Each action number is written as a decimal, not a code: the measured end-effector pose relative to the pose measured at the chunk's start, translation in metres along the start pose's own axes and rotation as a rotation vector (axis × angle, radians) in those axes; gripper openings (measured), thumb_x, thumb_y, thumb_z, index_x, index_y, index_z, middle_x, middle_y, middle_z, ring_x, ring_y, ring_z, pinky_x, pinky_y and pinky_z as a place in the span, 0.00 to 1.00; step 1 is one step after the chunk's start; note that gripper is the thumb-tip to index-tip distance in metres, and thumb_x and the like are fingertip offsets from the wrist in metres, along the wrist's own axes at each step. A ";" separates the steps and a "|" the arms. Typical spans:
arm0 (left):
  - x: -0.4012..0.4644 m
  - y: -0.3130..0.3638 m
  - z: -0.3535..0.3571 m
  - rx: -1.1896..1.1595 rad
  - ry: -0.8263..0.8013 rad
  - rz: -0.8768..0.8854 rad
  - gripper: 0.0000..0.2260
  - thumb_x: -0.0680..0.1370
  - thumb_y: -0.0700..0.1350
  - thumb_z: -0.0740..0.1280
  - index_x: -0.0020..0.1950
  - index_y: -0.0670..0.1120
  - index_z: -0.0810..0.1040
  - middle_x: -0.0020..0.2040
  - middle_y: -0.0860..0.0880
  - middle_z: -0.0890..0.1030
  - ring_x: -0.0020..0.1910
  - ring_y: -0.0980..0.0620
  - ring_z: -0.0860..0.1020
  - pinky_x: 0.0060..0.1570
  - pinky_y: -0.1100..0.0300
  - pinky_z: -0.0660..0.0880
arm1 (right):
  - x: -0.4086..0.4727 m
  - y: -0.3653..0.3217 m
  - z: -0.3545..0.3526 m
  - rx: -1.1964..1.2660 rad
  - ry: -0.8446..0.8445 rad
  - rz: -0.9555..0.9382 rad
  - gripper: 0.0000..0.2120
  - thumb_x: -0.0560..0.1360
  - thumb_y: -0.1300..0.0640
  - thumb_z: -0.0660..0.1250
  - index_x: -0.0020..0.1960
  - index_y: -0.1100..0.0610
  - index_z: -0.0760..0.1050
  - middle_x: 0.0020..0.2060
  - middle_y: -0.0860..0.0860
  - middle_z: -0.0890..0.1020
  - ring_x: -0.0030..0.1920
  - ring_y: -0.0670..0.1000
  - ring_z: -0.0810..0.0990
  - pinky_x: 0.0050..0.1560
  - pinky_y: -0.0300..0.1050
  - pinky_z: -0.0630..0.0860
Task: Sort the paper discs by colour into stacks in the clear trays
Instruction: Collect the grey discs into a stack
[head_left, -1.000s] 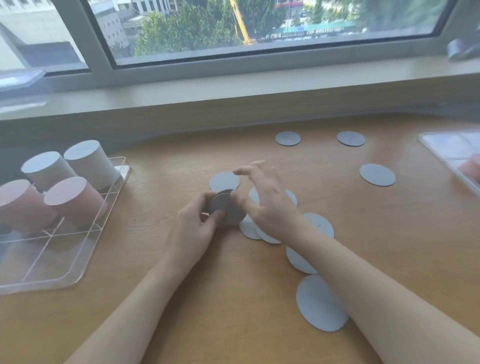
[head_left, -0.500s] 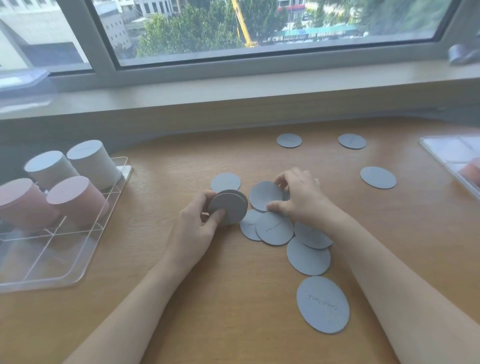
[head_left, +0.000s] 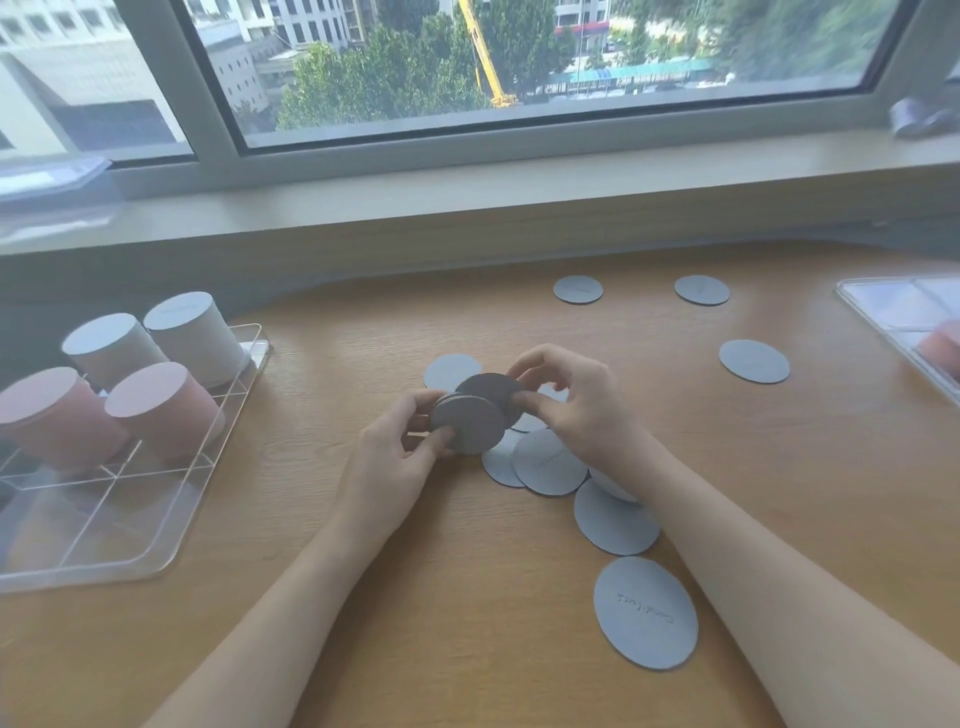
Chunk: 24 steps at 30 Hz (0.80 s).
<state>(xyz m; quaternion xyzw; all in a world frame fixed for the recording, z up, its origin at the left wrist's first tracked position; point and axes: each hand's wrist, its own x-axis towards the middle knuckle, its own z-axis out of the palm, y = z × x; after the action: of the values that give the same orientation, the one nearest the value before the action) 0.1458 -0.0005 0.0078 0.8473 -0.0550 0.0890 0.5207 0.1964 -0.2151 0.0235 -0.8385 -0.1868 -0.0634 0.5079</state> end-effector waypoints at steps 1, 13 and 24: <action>0.000 0.000 0.000 -0.005 0.001 0.005 0.14 0.79 0.38 0.69 0.63 0.50 0.79 0.53 0.58 0.84 0.50 0.55 0.84 0.52 0.55 0.80 | -0.001 -0.002 0.002 0.019 -0.041 -0.019 0.08 0.75 0.61 0.72 0.49 0.48 0.80 0.42 0.41 0.85 0.49 0.45 0.82 0.52 0.48 0.74; 0.001 -0.004 0.001 0.138 0.080 0.008 0.07 0.79 0.42 0.70 0.54 0.54 0.80 0.44 0.52 0.80 0.37 0.56 0.72 0.38 0.72 0.68 | 0.004 0.013 -0.021 -0.859 -0.174 0.210 0.26 0.75 0.33 0.62 0.64 0.49 0.72 0.57 0.49 0.70 0.60 0.52 0.67 0.62 0.50 0.67; 0.001 -0.007 0.002 0.106 0.048 0.028 0.07 0.79 0.42 0.69 0.53 0.54 0.79 0.44 0.54 0.81 0.36 0.48 0.75 0.41 0.56 0.73 | 0.005 0.009 -0.023 -0.222 -0.101 0.224 0.17 0.70 0.61 0.76 0.50 0.45 0.73 0.48 0.45 0.73 0.47 0.42 0.73 0.41 0.33 0.68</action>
<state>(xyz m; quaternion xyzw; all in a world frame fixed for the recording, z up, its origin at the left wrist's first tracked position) 0.1486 0.0008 0.0016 0.8704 -0.0499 0.1193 0.4750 0.2068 -0.2377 0.0282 -0.9072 -0.1092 0.0154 0.4060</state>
